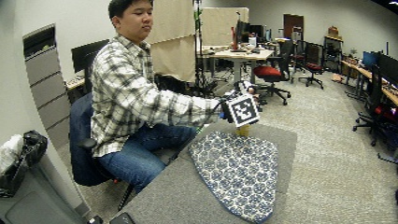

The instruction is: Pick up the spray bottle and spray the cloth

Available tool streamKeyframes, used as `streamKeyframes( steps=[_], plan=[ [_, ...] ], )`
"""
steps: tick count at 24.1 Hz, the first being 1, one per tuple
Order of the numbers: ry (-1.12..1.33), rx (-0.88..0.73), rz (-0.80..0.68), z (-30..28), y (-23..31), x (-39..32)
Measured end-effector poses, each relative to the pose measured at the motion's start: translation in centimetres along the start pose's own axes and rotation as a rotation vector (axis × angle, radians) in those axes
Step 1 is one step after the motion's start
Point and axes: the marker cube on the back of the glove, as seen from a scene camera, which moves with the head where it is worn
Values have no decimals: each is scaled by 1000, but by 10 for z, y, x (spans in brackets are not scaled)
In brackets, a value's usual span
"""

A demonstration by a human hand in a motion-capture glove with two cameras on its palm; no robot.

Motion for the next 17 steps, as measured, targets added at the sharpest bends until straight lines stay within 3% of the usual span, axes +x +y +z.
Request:
streamKeyframes(
  steps=[7,17],
  plan=[
    [255,-75,65,-43,46,-19],
    [845,-174,383,-133,179,-56]
  ],
)
